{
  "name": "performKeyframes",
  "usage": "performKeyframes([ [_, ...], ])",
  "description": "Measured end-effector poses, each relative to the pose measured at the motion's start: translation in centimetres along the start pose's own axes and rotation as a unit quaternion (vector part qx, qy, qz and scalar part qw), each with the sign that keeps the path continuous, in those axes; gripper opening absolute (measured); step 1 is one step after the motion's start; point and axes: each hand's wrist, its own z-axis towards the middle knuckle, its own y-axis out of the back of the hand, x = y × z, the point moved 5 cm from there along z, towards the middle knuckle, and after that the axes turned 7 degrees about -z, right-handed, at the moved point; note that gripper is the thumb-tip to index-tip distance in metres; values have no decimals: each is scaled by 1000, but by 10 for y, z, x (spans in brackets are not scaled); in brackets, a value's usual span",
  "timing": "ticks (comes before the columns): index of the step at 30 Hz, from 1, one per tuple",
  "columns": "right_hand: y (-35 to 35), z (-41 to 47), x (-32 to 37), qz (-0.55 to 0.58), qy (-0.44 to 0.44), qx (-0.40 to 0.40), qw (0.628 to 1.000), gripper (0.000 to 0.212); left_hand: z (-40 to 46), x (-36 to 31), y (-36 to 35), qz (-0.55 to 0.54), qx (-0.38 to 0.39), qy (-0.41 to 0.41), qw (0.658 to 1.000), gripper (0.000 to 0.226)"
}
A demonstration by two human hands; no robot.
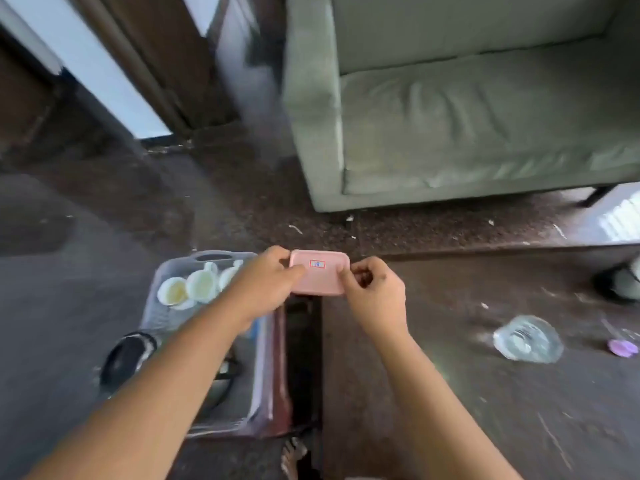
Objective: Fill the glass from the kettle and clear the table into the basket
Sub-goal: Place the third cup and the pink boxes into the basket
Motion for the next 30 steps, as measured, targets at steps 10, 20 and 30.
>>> performKeyframes([
  [10, -212, -25, 132, -127, 134, 201, 962, 19, 37, 133, 215, -72, -32, 81, 994, 30],
  [20, -304, -27, 71, -227, 34, 299, 926, 23, 55, 281, 181, -180, 58, 181, 965, 32],
  [30, -325, -15, 56, -228, -61, 329, 914, 13, 66, 311, 157, -220, 67, 224, 947, 32],
])
